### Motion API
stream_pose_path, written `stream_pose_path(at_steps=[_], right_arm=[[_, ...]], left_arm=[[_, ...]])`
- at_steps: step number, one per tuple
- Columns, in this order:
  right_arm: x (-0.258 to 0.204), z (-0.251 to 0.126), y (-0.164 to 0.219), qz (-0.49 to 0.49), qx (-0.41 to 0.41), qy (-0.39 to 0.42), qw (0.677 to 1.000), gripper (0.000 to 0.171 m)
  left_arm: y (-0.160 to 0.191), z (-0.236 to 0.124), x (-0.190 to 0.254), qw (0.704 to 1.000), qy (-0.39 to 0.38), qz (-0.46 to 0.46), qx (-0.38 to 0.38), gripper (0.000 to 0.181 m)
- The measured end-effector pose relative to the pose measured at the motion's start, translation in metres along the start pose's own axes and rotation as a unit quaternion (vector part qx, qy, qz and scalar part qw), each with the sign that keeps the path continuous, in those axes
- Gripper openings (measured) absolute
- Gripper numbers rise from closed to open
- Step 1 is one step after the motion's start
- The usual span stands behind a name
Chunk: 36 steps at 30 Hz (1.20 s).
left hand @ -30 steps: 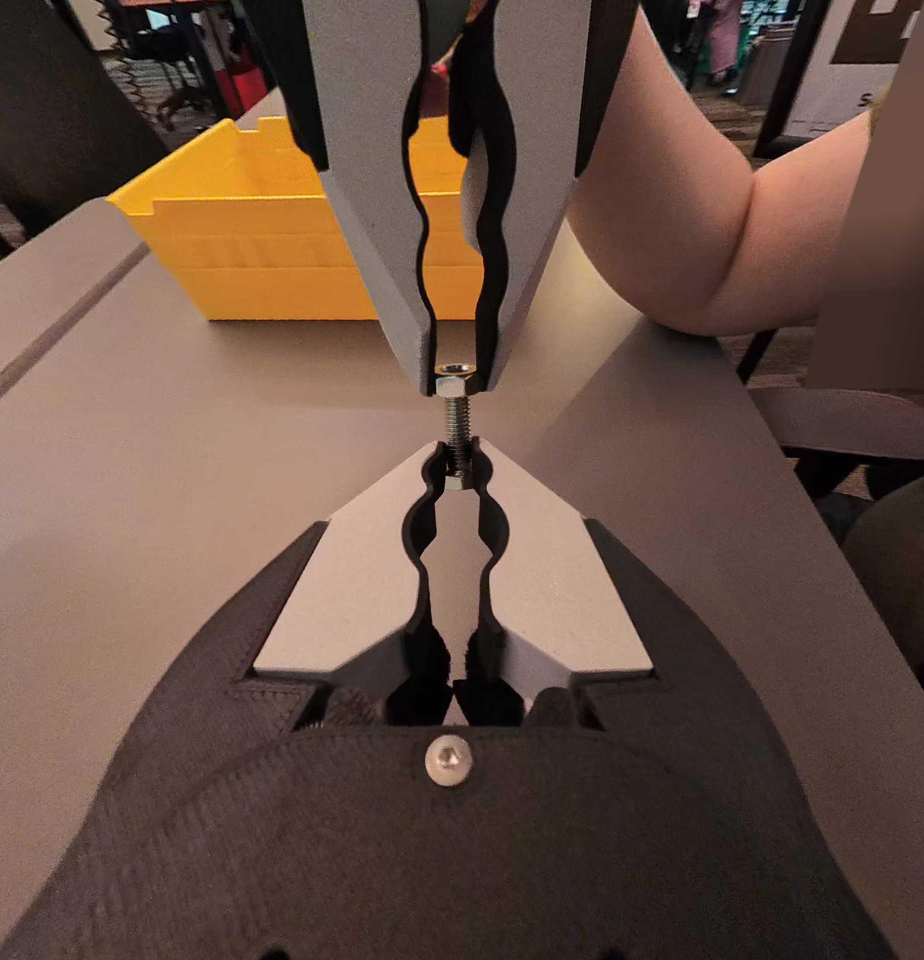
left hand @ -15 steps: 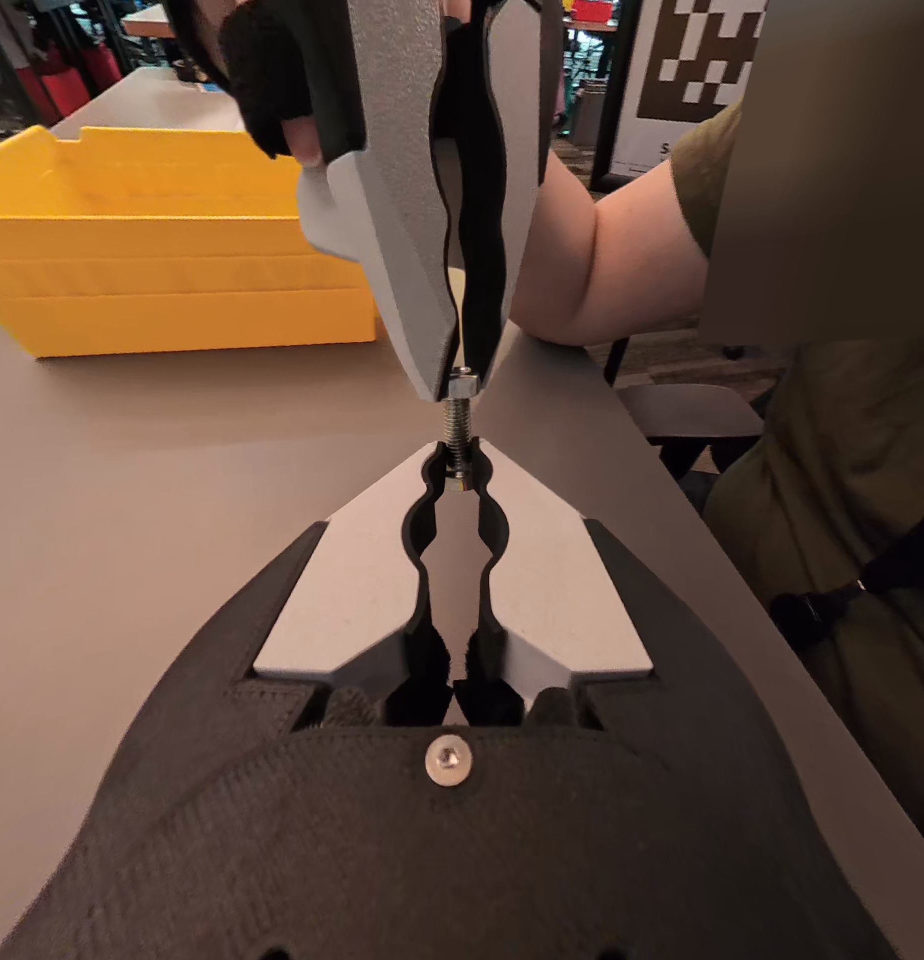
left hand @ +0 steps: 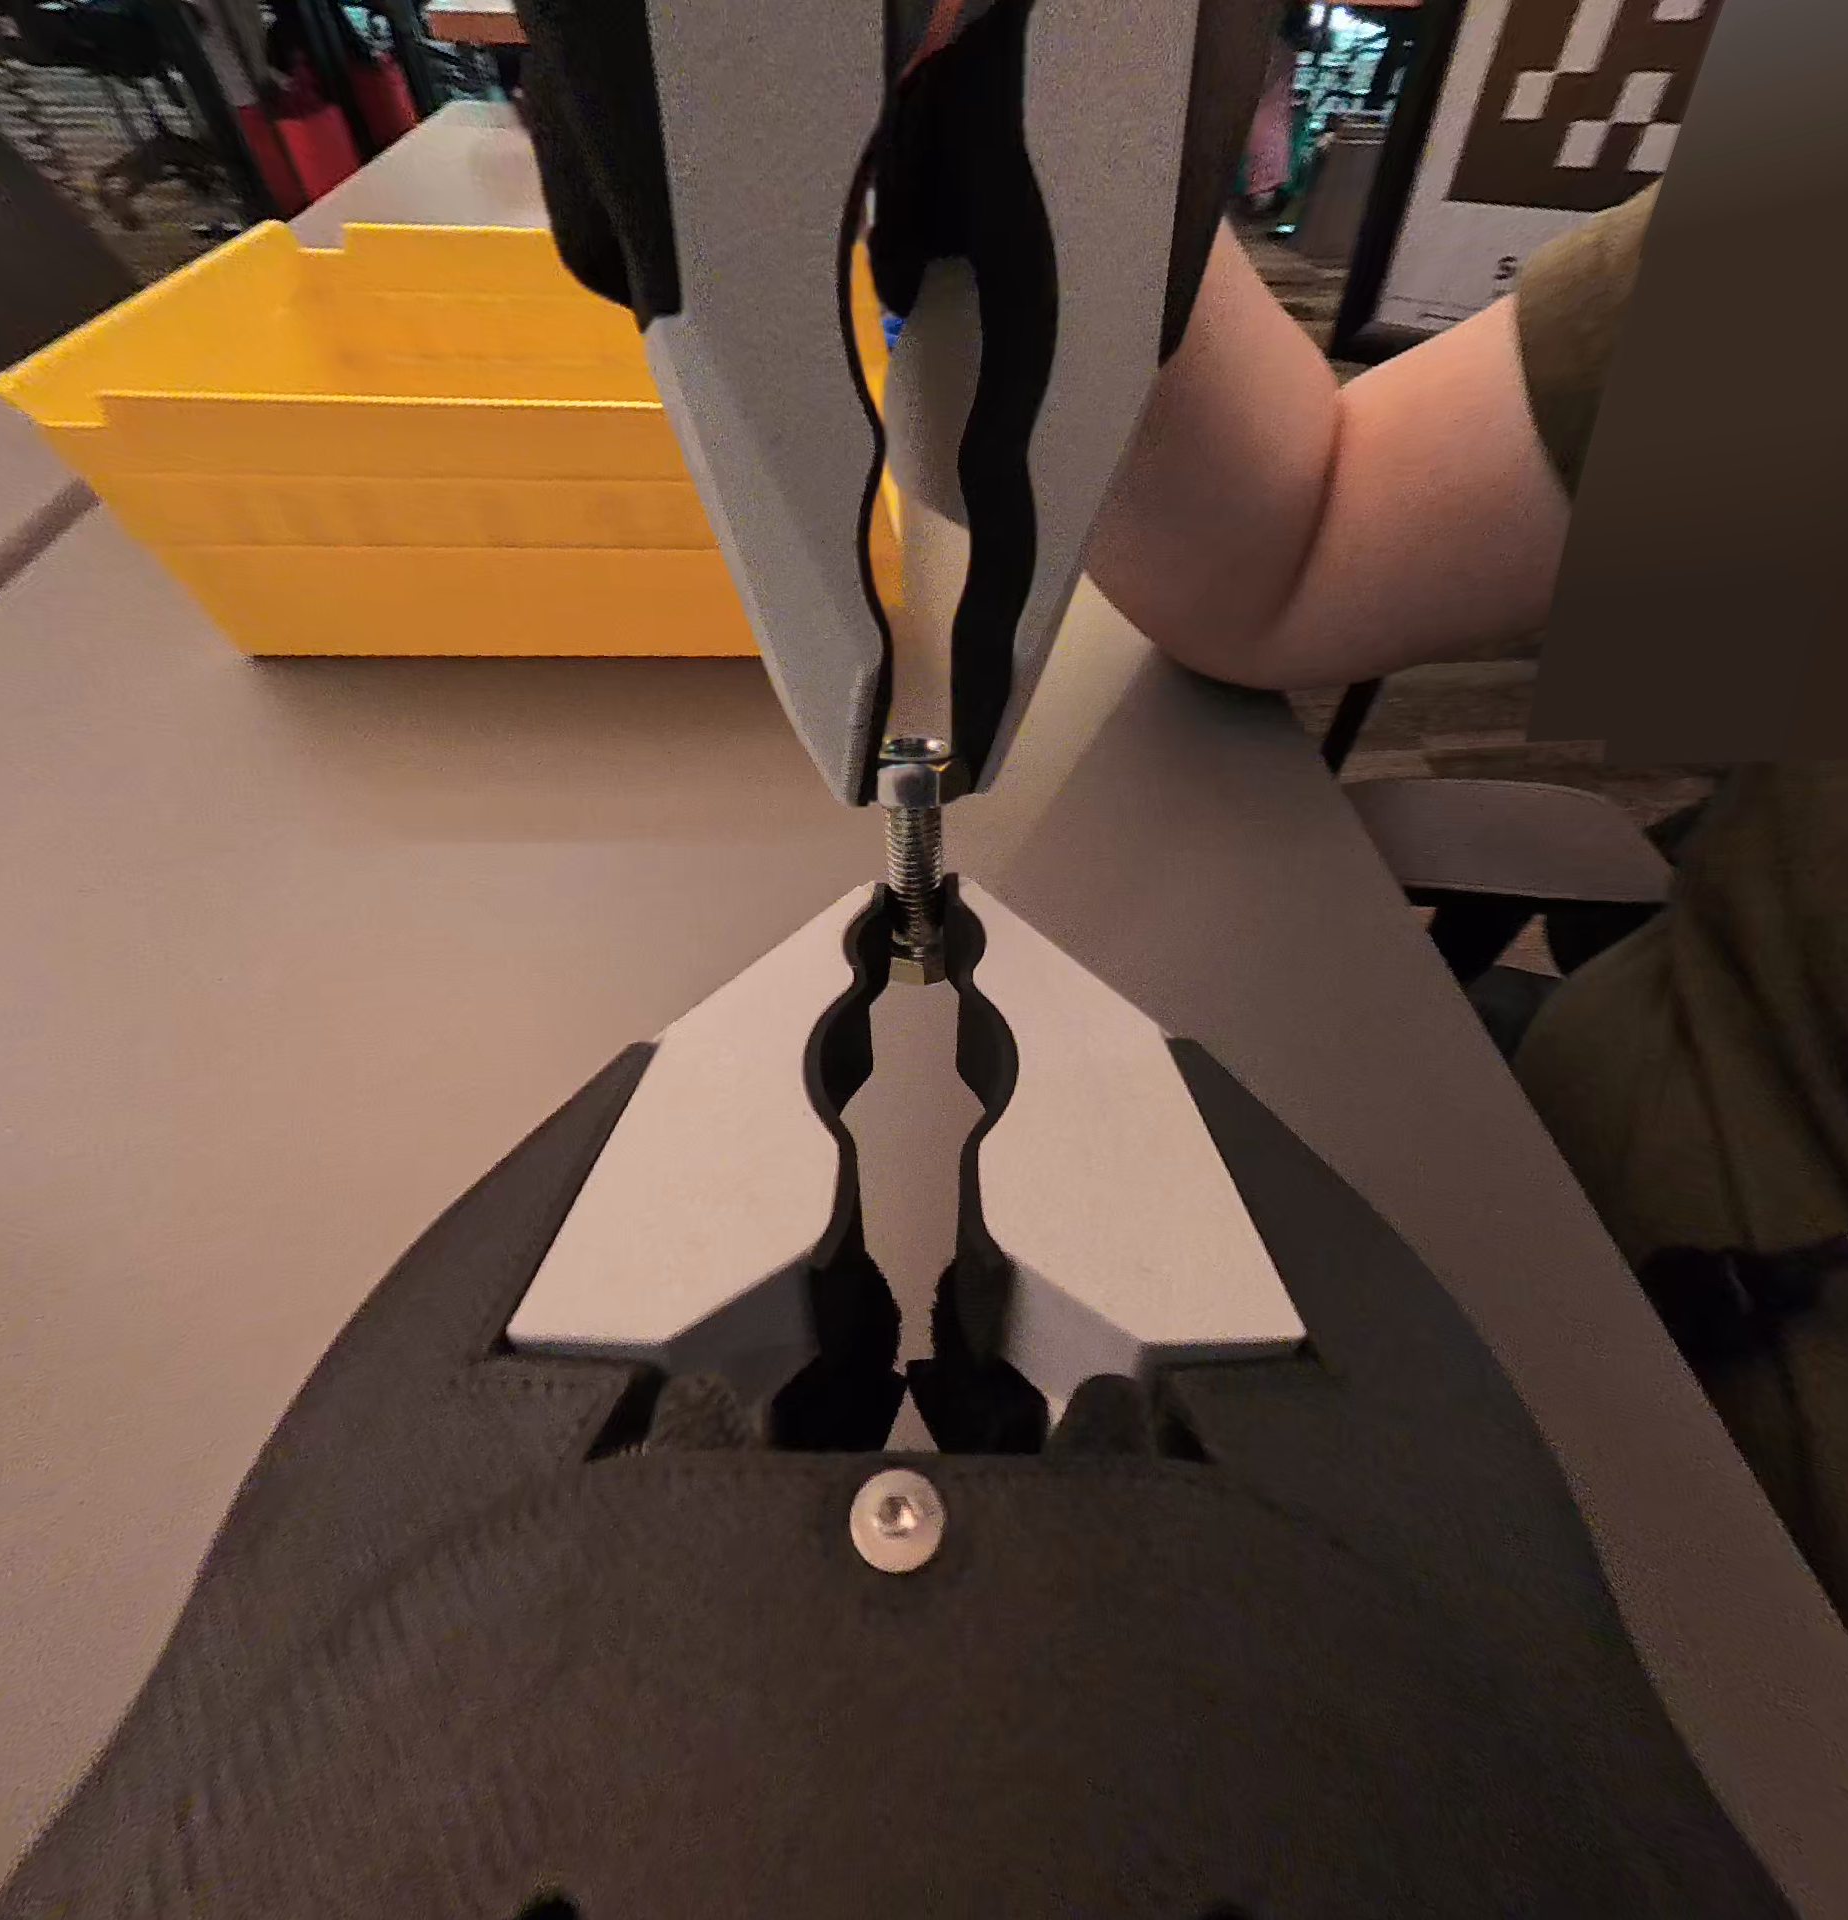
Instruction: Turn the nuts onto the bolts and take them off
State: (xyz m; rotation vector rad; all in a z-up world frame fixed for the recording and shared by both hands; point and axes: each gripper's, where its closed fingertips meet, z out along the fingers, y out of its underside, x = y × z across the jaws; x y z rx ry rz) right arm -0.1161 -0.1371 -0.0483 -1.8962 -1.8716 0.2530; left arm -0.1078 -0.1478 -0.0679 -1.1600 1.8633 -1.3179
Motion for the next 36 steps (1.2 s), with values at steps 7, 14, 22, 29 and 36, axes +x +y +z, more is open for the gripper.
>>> stream_pose_path(at_steps=[7, 14, 22, 29, 36], right_arm=[[0.044, 0.001, 0.002, 0.228, 0.031, 0.001, 0.973, 0.016], [0.076, 0.014, 0.009, 0.448, 0.055, -0.026, 0.892, 0.016], [0.081, 0.01, 0.006, 0.46, 0.069, -0.013, 0.885, 0.016], [0.081, 0.007, 0.006, 0.448, 0.062, -0.005, 0.892, 0.016], [0.092, -0.005, -0.001, 0.393, 0.085, 0.04, 0.915, 0.016]], left_arm=[[-0.001, -0.017, -0.041, 0.992, -0.126, -0.015, 0.004, 0.007], [0.011, -0.032, -0.073, 0.971, -0.237, -0.025, -0.029, 0.007], [0.007, -0.036, -0.077, 0.969, -0.245, -0.039, -0.01, 0.007], [-0.001, -0.043, -0.078, 0.969, -0.237, -0.061, 0.026, 0.007], [-0.004, -0.044, -0.077, 0.97, -0.232, -0.064, 0.04, 0.007]])
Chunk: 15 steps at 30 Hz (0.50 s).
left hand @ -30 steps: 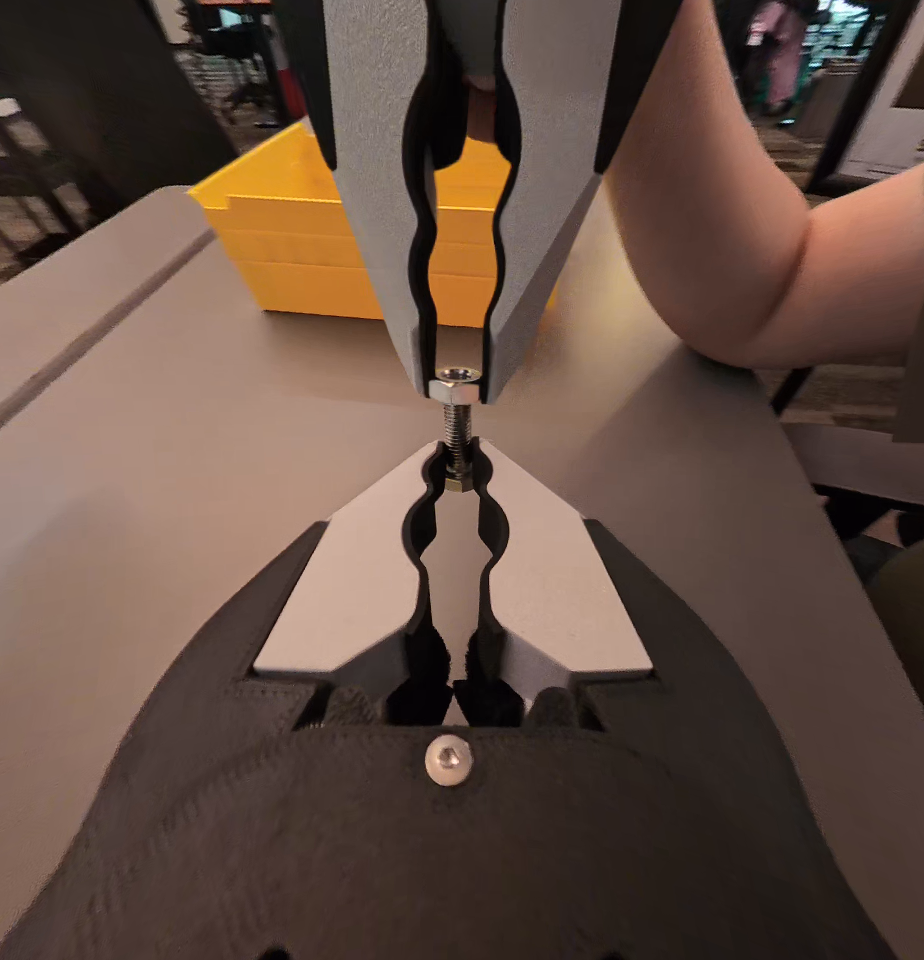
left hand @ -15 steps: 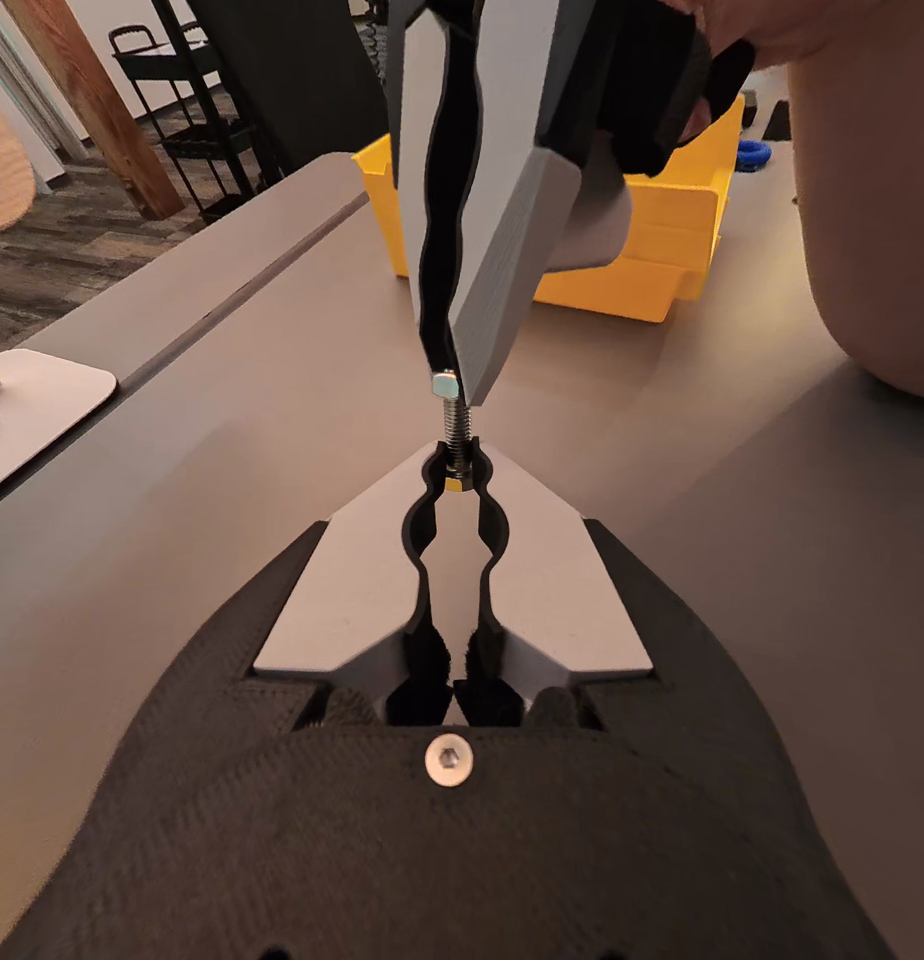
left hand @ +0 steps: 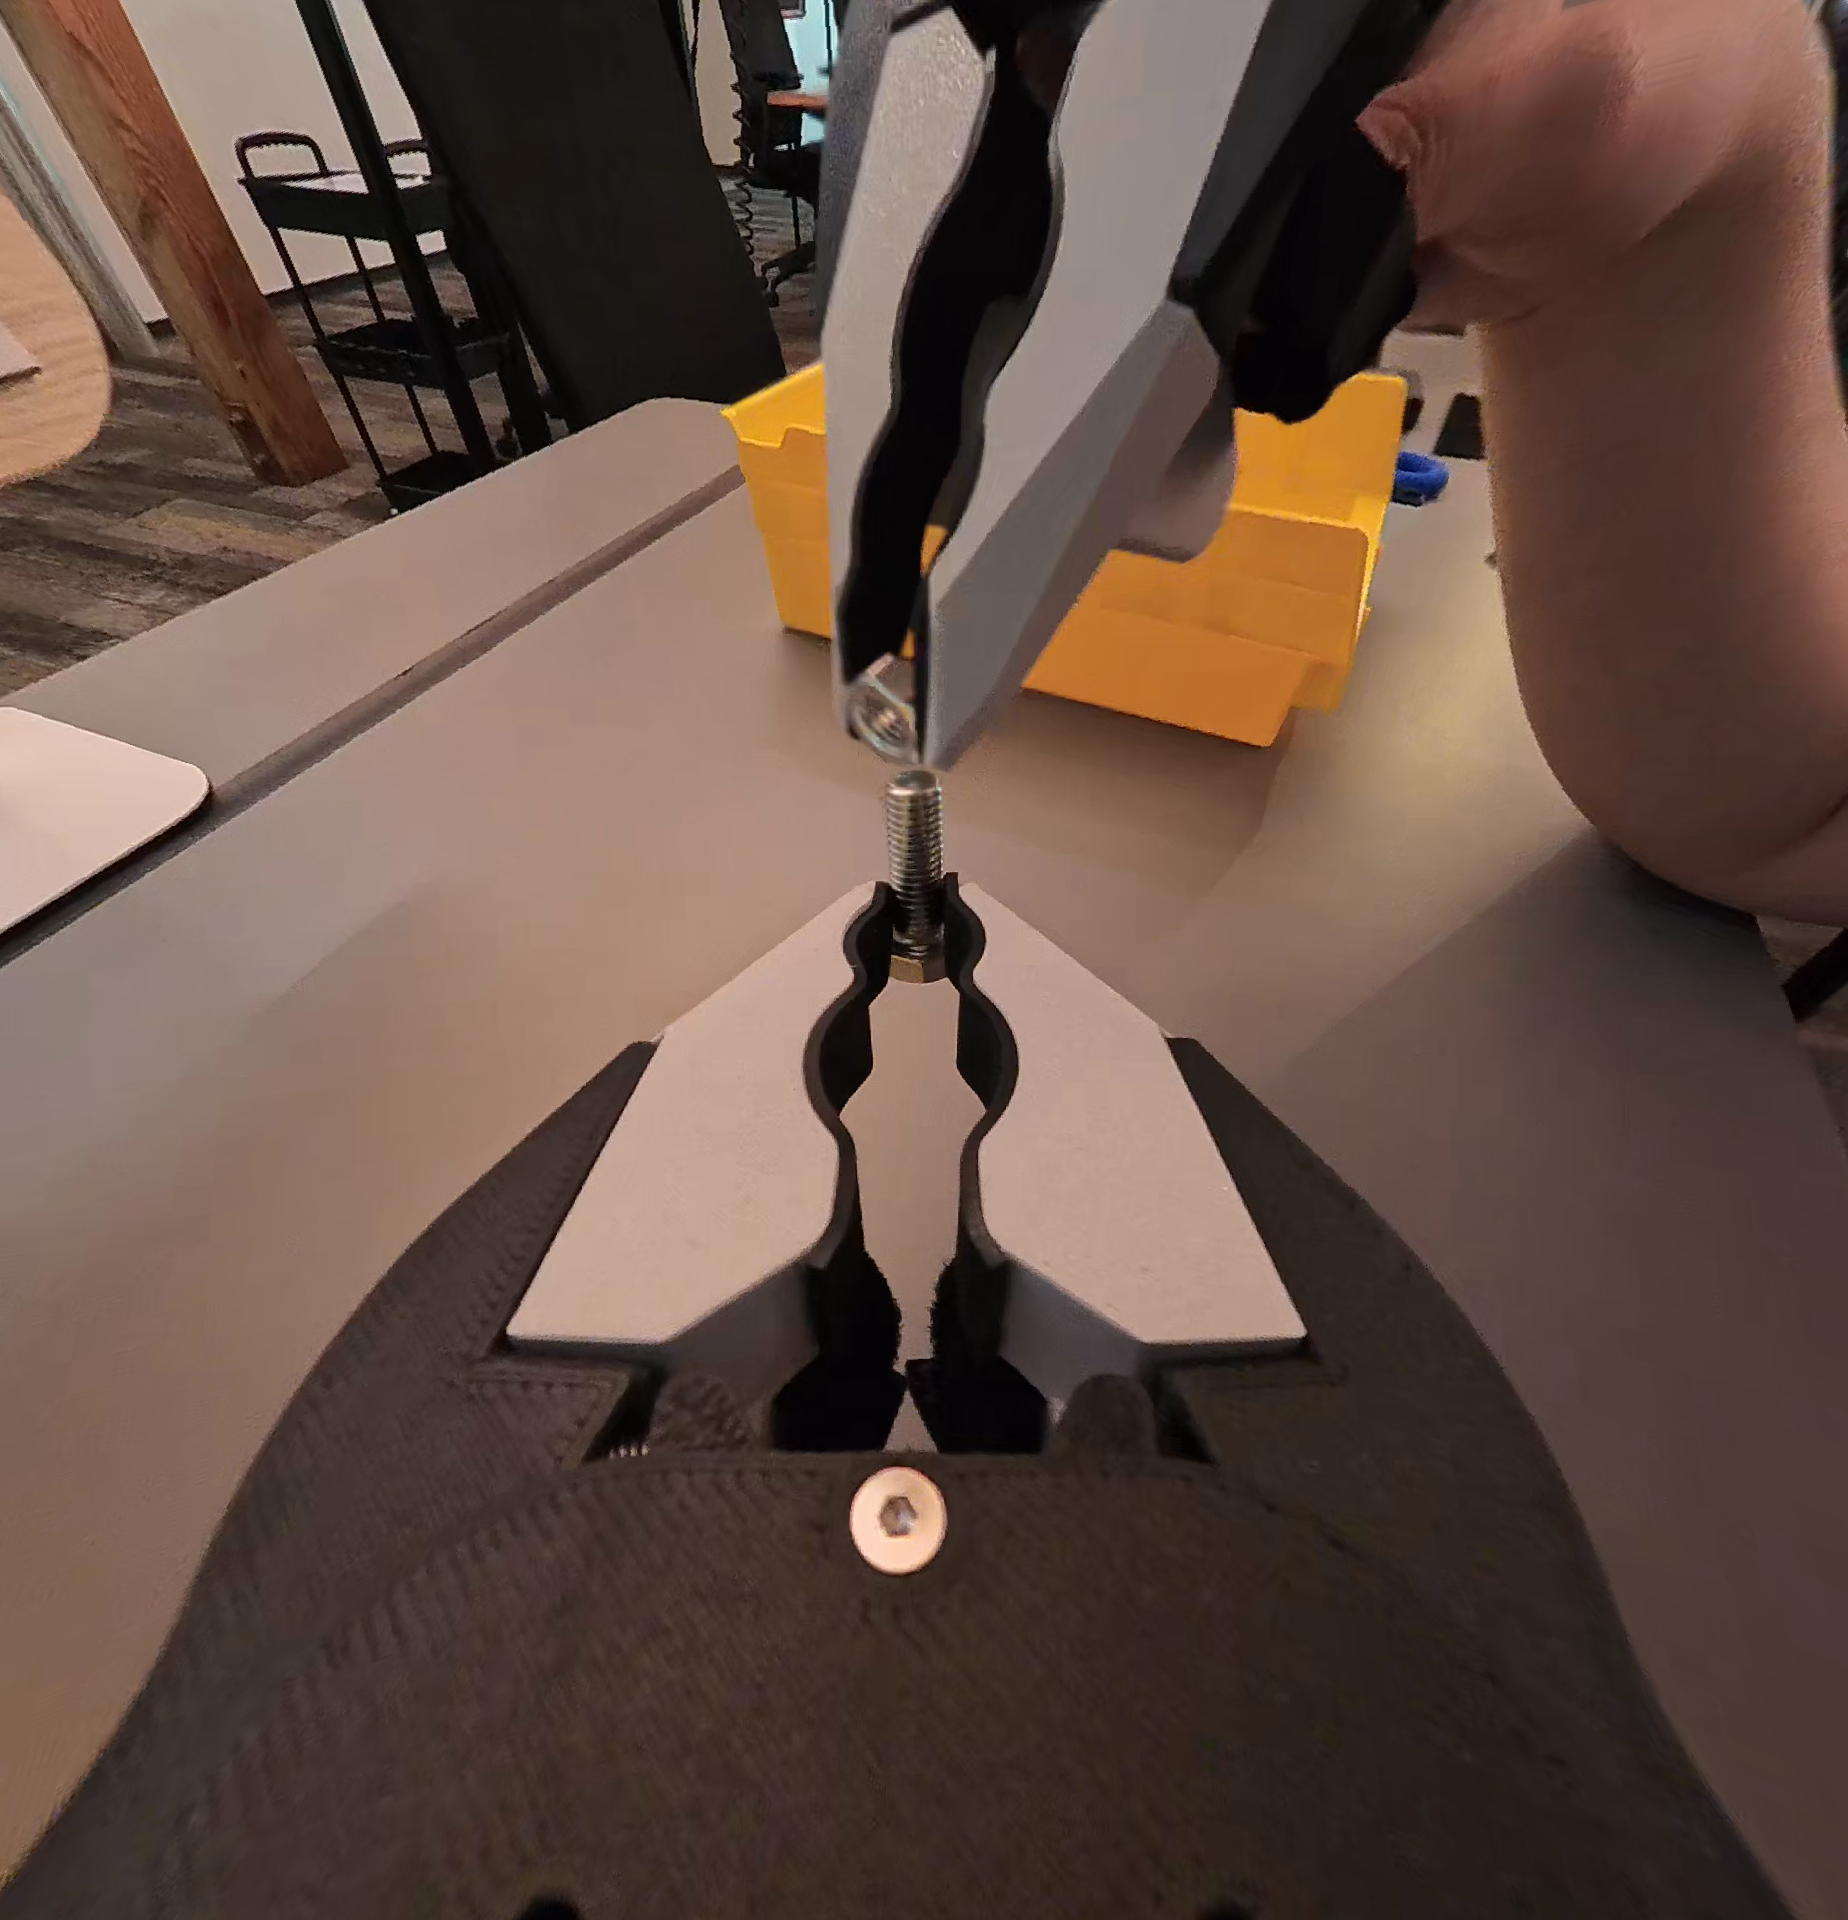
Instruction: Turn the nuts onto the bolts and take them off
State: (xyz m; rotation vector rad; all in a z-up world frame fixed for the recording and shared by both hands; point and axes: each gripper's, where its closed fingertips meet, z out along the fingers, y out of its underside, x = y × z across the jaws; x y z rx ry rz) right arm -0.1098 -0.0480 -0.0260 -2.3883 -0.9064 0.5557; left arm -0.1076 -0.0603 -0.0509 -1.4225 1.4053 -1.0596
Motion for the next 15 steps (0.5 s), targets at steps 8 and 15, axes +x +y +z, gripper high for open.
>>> stream_pose_path(at_steps=[8, 15], right_arm=[[-0.012, -0.037, -0.057, -0.254, 0.249, 0.034, 0.934, 0.016], [0.008, 0.063, -0.01, -0.229, 0.172, -0.075, 0.955, 0.016]], left_arm=[[-0.025, -0.021, -0.011, 0.997, -0.034, 0.002, 0.076, 0.007], [-0.055, -0.055, -0.025, 0.983, -0.099, 0.025, 0.153, 0.006]])
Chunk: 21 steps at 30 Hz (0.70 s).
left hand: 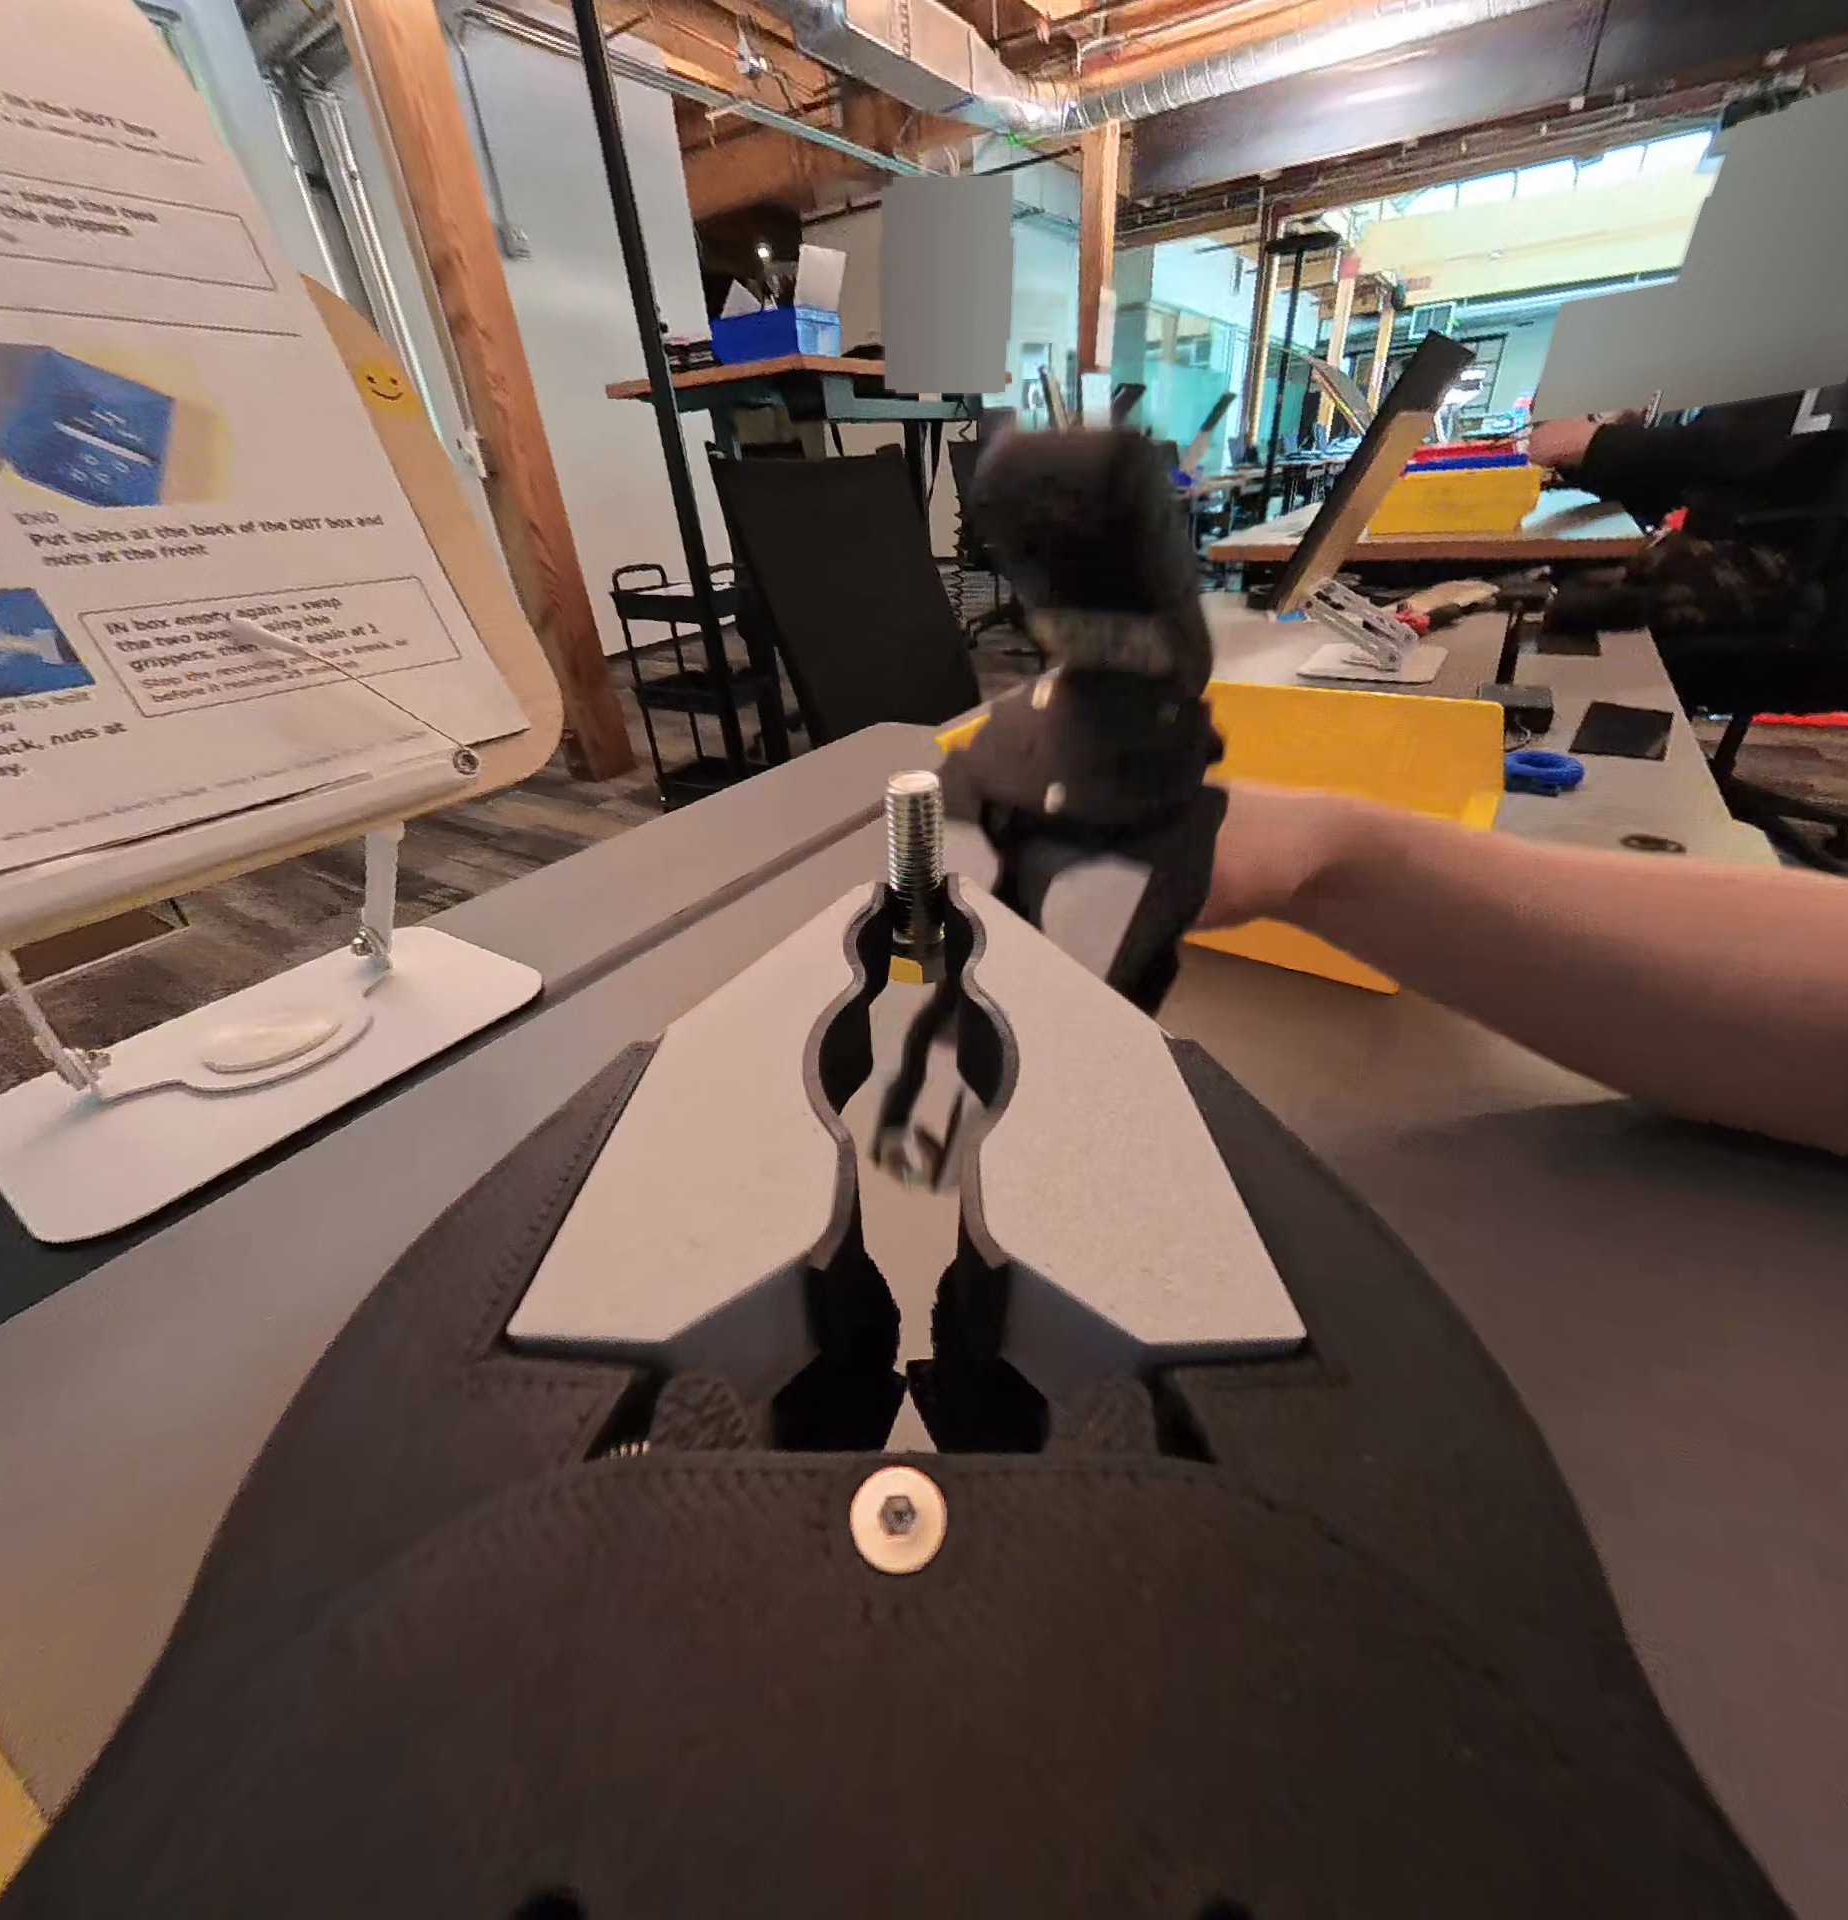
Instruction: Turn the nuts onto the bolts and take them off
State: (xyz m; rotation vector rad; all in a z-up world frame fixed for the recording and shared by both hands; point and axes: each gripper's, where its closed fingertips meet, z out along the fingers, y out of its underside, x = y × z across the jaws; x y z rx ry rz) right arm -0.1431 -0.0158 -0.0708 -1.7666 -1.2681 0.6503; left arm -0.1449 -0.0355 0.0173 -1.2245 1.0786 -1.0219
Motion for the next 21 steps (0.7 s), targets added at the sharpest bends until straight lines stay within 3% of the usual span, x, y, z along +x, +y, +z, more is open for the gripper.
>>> stream_pose_path(at_steps=[3, 6, 21], right_arm=[[-0.012, 0.036, 0.04, 0.015, -0.044, -0.055, 0.997, 0.016], [-0.028, 0.051, 0.053, 0.01, -0.065, -0.096, 0.993, 0.017], [-0.031, 0.039, 0.074, -0.006, -0.071, -0.125, 0.99, 0.017]], left_arm=[[0.001, -0.001, -0.006, 1.0, -0.006, -0.007, -0.004, 0.007], [0.003, 0.0, -0.006, 1.0, -0.005, -0.008, -0.01, 0.007], [0.013, 0.005, -0.002, 0.999, 0.009, -0.018, -0.033, 0.007]])
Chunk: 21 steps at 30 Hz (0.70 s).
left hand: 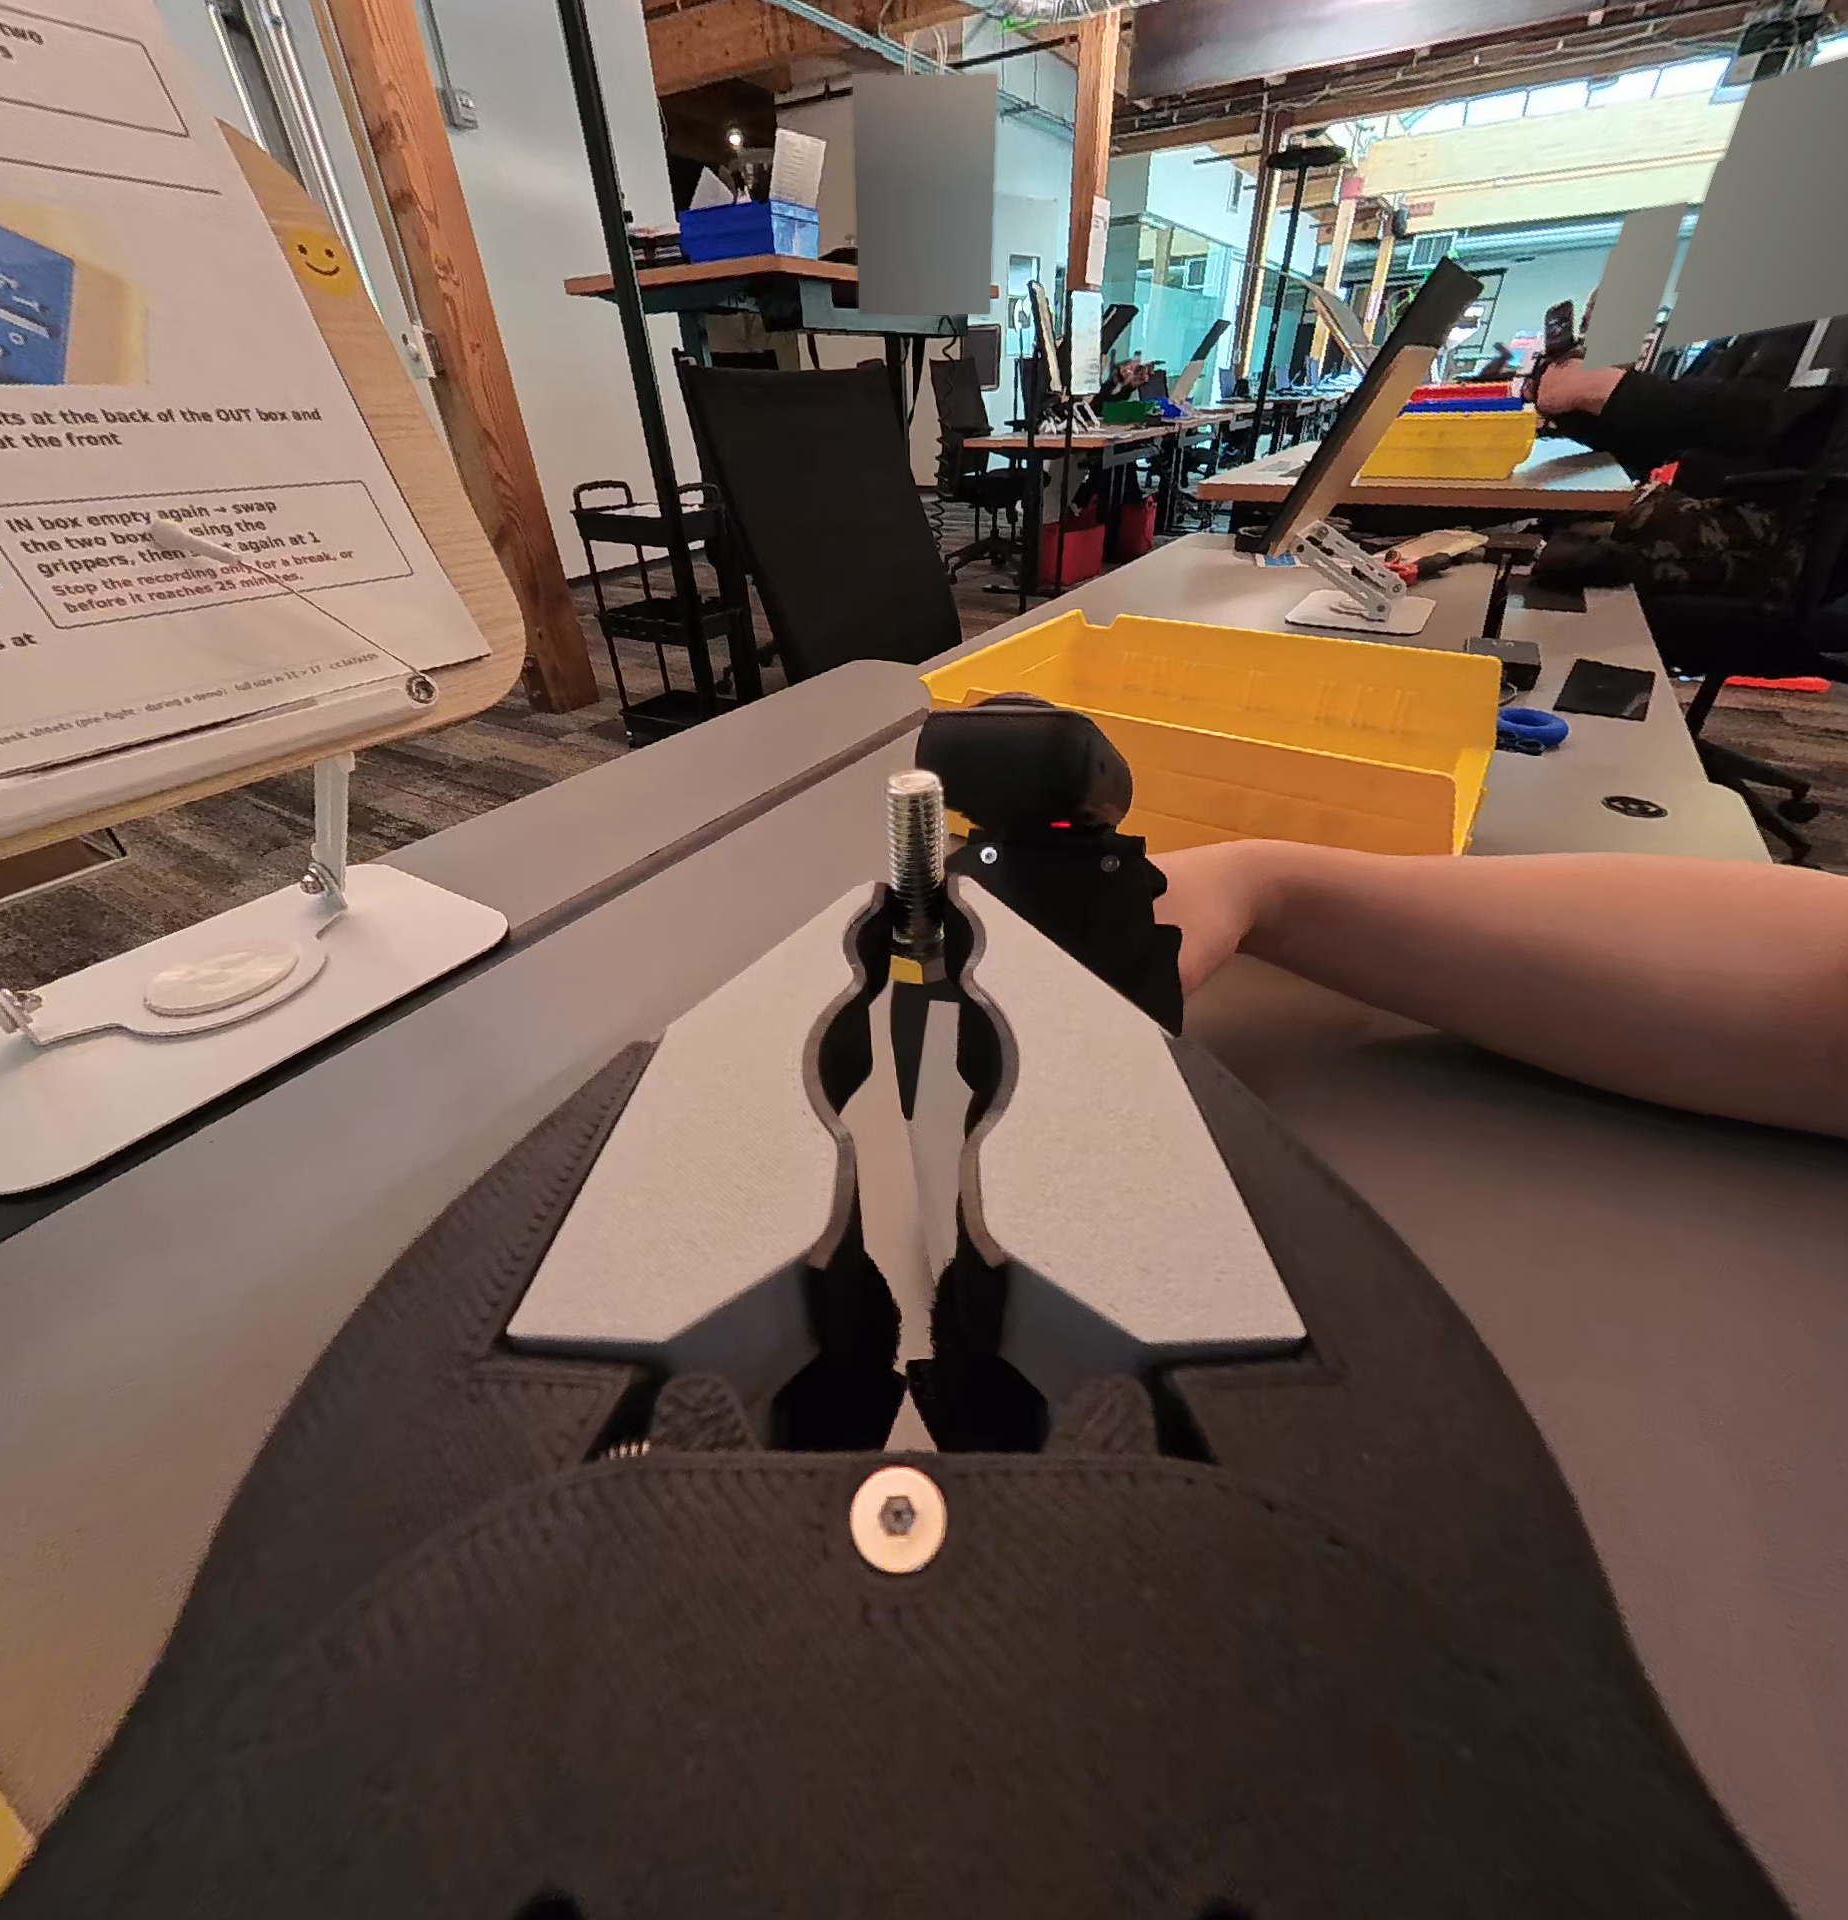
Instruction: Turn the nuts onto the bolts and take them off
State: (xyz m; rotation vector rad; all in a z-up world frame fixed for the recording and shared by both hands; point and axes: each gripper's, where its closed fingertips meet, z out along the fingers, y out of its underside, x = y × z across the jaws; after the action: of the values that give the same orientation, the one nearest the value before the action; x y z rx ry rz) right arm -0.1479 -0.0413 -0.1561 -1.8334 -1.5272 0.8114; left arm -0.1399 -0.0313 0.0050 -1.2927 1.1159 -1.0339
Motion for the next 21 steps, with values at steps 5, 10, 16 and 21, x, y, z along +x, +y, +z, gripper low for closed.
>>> stream_pose_path(at_steps=[5, 10, 16, 21], right_arm=[[-0.001, -0.004, 0.003, -0.008, -0.003, 0.0, 1.0, 0.022], [0.004, -0.013, 0.008, -0.063, -0.066, 0.046, 0.995, 0.034], [0.006, -0.03, -0.018, -0.158, -0.12, 0.131, 0.971, 0.034], [-0.001, -0.028, -0.025, -0.148, -0.171, 0.145, 0.963, 0.033]], left_arm=[[0.005, 0.003, 0.001, 1.0, 0.003, -0.003, -0.011, 0.007], [0.005, 0.003, 0.0, 1.0, 0.001, -0.002, -0.011, 0.007], [-0.008, -0.007, -0.01, 0.999, -0.029, 0.014, 0.006, 0.007], [-0.027, -0.022, -0.021, 0.998, -0.053, 0.011, 0.036, 0.007]])
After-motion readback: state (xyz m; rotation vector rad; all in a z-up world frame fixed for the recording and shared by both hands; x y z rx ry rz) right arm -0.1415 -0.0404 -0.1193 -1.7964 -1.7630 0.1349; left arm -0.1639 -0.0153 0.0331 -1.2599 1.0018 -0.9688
